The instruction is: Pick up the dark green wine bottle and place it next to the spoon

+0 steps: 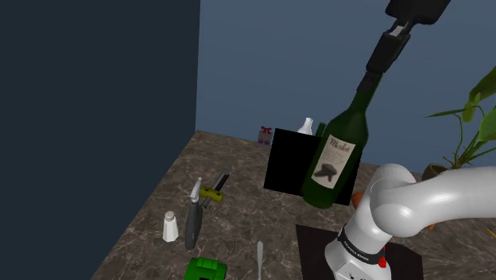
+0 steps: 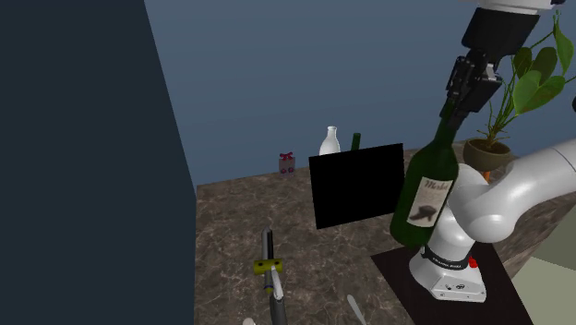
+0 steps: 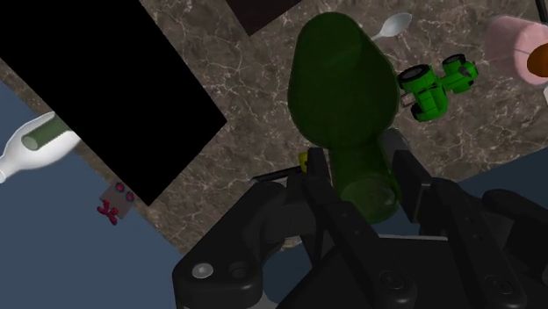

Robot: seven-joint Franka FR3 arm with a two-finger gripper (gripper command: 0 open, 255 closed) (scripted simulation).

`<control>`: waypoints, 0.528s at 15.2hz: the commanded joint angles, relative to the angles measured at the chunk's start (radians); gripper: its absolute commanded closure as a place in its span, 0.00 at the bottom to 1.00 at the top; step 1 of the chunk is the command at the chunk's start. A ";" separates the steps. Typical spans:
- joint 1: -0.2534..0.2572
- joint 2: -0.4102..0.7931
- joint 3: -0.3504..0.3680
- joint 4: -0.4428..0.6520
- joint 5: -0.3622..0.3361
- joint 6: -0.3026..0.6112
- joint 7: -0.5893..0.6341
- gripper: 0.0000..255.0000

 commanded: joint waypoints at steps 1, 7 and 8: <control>0.003 -0.023 0.002 -0.047 0.004 0.025 -0.001 1.00; 0.013 -0.087 0.006 -0.172 0.014 0.086 -0.005 1.00; 0.015 -0.097 0.008 -0.192 0.016 0.096 -0.006 1.00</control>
